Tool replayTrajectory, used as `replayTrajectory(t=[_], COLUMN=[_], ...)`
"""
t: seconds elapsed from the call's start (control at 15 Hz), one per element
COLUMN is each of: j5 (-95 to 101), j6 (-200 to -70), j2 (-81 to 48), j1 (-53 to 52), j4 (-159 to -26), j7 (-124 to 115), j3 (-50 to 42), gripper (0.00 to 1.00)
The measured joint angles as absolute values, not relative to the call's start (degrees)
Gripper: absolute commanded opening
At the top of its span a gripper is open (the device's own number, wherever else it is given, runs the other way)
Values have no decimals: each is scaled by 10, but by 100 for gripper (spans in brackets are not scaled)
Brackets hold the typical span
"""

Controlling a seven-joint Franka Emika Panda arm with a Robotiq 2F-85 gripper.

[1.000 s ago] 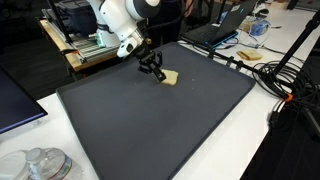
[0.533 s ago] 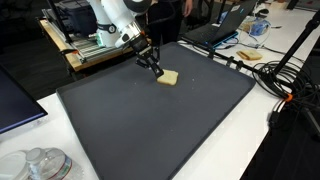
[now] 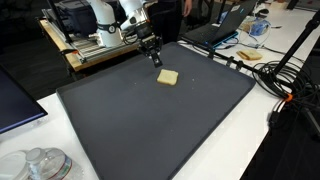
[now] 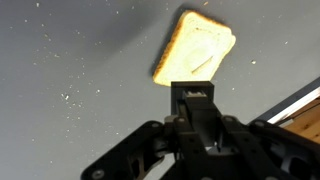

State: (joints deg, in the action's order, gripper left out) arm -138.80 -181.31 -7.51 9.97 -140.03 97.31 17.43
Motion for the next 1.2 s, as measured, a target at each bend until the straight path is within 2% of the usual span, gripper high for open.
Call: replayTrajectory(t=[0.27,0.53,0.6,0.87,0.93,1.2], j5=[-1410,-1417,-1421,-1421,-1421,-1420], j6=[-1865,-1810,-1785,-1780,-1780,-1779], j2=[-41,-38,-37,-39,-39,-42], j1=[63,63,65,65,65,66], j4=[-1401,-1416,-1424,-1426,-1426,-1428], j7=[985,965,963,964,964,945], j3=[168,167,166,165,165,165], gripper=[5,5,21,21,5,5])
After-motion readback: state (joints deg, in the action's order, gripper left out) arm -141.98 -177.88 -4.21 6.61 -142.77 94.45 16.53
